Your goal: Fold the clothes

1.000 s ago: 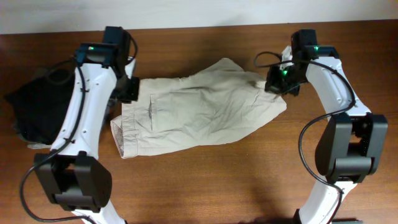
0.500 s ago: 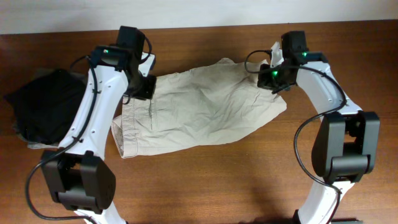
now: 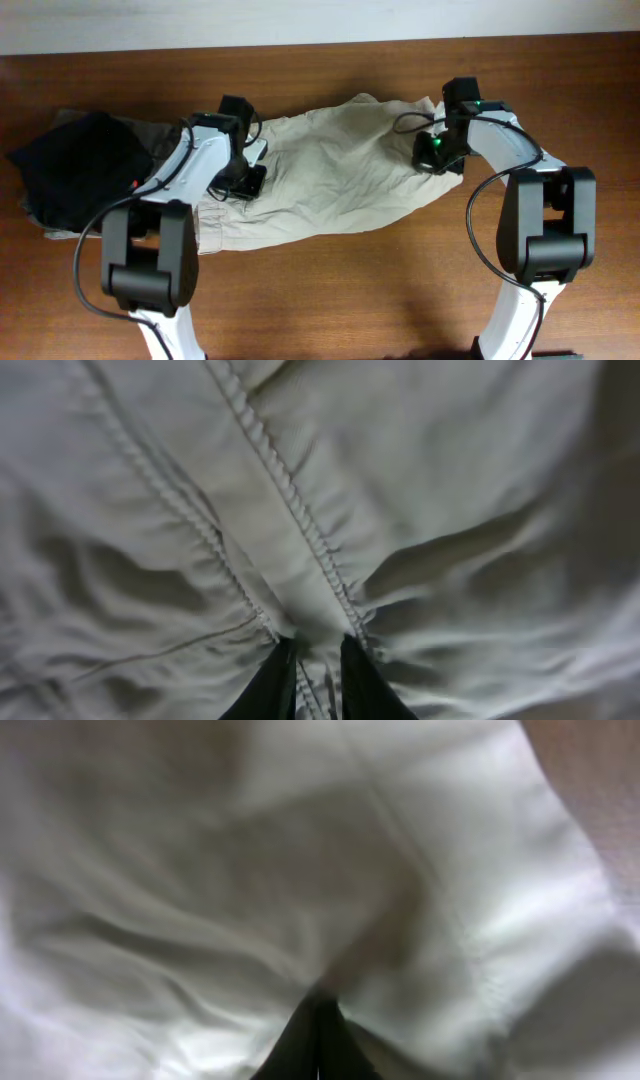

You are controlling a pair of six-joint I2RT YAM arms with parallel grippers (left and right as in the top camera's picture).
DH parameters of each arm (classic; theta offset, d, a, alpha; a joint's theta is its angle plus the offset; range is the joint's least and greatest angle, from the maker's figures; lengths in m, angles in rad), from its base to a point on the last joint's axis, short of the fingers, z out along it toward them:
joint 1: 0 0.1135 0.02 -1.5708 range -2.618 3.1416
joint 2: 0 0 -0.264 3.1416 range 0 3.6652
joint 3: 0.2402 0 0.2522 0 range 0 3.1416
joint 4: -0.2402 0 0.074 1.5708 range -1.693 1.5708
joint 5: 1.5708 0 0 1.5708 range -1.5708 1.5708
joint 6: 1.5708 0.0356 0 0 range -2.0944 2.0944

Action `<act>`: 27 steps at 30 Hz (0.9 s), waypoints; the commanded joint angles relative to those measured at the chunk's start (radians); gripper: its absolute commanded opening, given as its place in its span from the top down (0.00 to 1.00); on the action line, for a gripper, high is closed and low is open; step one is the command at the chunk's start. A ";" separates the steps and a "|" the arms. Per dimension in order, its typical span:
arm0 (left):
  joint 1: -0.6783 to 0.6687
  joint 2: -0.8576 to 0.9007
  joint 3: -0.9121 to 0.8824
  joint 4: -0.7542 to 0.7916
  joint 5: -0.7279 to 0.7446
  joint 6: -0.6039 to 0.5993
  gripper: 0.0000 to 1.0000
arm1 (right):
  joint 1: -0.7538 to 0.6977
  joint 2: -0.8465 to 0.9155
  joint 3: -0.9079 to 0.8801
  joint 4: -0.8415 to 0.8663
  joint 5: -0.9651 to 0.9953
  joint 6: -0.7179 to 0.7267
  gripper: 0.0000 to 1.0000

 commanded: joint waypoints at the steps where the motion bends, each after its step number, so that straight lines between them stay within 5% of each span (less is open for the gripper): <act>1: -0.004 0.048 -0.011 0.019 0.017 0.029 0.83 | -0.019 0.000 -0.003 -0.062 0.157 0.069 0.96; 10: -0.084 0.091 -0.003 0.170 -0.005 0.129 0.83 | -0.114 -0.016 -0.003 -0.177 0.204 0.138 0.96; 17: -0.127 0.091 0.032 0.188 -0.045 0.067 0.83 | -0.092 -0.137 -0.002 -0.090 -0.013 -0.143 0.96; 27: -0.128 0.091 0.100 0.265 0.058 0.060 0.81 | 0.039 -0.160 -0.005 0.041 -0.052 -0.145 0.96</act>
